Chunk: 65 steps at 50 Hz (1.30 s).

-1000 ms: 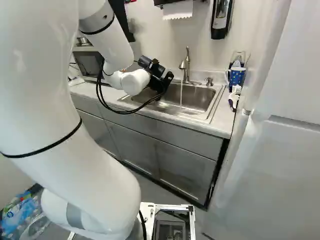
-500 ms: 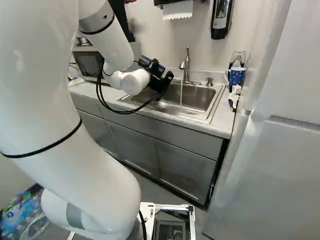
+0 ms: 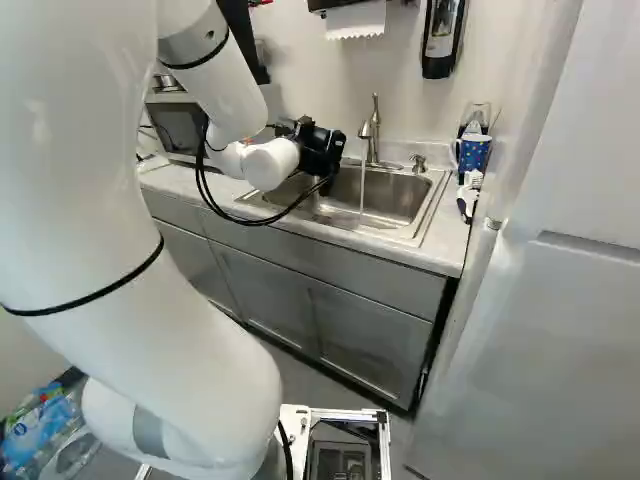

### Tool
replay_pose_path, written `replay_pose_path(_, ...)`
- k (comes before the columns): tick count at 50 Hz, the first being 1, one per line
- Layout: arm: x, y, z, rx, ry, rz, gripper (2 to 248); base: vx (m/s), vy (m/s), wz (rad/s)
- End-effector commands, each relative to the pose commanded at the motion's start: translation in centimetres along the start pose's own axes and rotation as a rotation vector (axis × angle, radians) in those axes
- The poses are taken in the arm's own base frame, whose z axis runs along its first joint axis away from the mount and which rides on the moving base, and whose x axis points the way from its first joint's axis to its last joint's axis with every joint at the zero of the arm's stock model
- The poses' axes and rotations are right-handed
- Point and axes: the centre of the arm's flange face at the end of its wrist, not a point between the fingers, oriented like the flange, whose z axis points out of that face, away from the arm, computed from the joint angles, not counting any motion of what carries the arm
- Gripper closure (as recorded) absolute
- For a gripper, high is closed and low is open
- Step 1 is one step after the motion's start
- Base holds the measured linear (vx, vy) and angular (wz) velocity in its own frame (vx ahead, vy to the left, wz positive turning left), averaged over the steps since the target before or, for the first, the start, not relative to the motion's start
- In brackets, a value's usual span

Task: Rinse the cup and place it in the tray

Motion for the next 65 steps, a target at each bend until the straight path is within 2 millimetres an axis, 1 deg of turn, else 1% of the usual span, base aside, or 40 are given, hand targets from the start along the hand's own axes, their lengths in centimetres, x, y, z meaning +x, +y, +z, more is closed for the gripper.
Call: replay_pose_path(65,0.0,0.0,0.0,0.0,0.0,-0.683,128,0.0,0.0,0.0)
